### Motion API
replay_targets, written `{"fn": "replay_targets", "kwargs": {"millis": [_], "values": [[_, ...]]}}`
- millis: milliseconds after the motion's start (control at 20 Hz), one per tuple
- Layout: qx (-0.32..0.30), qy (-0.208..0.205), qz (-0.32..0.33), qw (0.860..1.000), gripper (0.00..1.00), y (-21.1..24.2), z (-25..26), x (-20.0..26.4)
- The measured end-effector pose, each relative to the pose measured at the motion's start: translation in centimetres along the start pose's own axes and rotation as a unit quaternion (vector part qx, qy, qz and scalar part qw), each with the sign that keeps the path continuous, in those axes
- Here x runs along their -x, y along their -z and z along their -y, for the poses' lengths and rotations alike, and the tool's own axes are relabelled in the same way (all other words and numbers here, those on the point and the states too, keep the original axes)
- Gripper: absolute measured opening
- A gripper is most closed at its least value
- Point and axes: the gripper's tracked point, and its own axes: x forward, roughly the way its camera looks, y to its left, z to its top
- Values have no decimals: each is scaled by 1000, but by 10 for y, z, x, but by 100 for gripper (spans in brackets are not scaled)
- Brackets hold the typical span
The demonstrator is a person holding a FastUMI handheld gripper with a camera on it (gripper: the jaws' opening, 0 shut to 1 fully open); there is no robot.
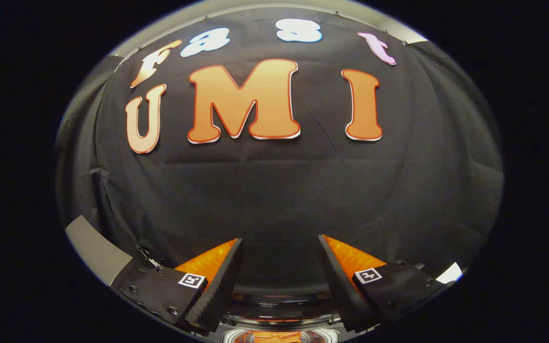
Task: Put the clothes into the washing machine and then close the washing machine lid.
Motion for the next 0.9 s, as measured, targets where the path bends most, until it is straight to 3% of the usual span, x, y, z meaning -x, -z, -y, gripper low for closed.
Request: {"fn": "replay_targets", "kwargs": {"millis": [400, 900], "values": [[-9, 18, -29, 999, 98, 21, 10, -30], [-10, 10, -29, 999, 98, 30, 6, -9]]}}
